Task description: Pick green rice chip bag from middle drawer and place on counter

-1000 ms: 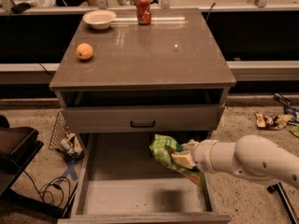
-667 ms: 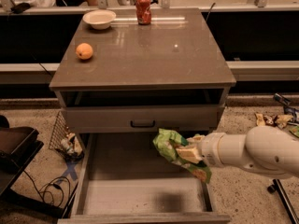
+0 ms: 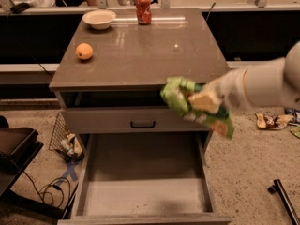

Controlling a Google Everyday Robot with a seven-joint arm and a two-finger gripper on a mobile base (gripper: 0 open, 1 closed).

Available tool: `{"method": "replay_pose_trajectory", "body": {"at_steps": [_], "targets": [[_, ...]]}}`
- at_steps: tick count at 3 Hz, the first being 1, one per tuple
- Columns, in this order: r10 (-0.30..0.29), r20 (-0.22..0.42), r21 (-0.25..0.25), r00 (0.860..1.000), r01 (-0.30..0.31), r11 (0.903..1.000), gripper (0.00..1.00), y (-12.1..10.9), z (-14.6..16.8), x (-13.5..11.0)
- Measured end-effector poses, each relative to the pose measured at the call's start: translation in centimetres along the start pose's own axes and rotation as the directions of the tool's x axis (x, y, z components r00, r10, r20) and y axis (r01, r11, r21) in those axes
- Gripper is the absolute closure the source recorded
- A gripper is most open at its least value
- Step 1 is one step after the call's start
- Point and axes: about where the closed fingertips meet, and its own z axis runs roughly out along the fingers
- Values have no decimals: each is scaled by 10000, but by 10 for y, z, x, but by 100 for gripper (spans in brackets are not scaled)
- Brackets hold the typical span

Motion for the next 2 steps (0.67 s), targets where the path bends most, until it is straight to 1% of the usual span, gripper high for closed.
{"method": "replay_pose_trajectory", "body": {"at_steps": [1, 2], "targets": [[-662, -31, 458, 9978, 663, 9968, 100, -12, -26, -73], [-1930, 110, 869, 9811, 1913, 9777, 100, -33, -26, -144]]}}
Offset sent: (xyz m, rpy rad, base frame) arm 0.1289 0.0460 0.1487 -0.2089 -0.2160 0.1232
